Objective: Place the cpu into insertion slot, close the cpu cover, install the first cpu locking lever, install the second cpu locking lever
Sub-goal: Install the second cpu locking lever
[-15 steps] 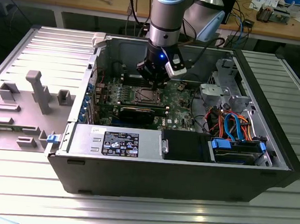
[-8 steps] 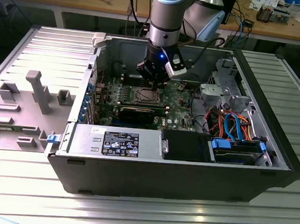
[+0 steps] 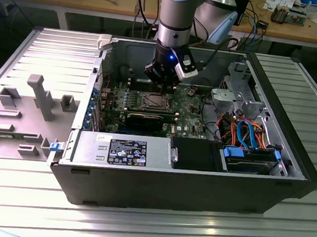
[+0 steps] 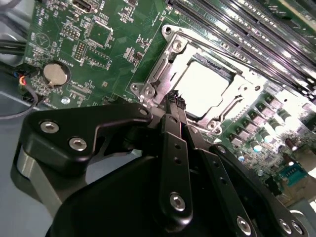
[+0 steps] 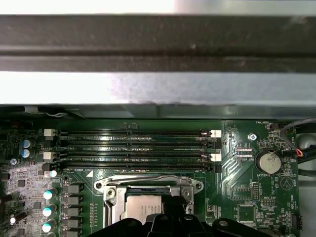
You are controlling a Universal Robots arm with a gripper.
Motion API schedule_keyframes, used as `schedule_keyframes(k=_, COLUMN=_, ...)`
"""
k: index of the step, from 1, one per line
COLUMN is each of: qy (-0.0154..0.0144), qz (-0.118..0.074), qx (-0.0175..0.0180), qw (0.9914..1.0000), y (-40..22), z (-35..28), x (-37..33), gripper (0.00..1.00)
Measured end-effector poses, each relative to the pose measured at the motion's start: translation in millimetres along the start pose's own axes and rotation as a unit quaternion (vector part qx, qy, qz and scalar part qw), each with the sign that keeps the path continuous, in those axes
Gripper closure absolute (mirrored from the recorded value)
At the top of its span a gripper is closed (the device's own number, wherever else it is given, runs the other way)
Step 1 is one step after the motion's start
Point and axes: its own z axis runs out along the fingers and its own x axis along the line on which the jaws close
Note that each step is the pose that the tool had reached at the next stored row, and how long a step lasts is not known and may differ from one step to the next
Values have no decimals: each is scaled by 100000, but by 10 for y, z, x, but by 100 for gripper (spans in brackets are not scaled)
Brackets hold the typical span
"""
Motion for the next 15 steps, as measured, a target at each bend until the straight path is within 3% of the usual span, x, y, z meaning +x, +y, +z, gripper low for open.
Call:
schedule_keyframes(k=1, qy=-3, qz=-2, qx=-3, qw=100000, y=0, z=-25, x=0, gripper=89)
schedule_keyframes(k=8, qy=-1, qz=3, qx=2, qw=100000, y=-64, z=-22, x=0, gripper=89)
schedule_keyframes(k=12, qy=-1, qz=-4, qx=1, qw=100000, y=-163, z=-15, x=1, gripper=89)
schedule_keyframes(k=15, qy=-2, qz=-2, qx=-3, qw=100000, y=-203, z=-14, x=1, gripper=89)
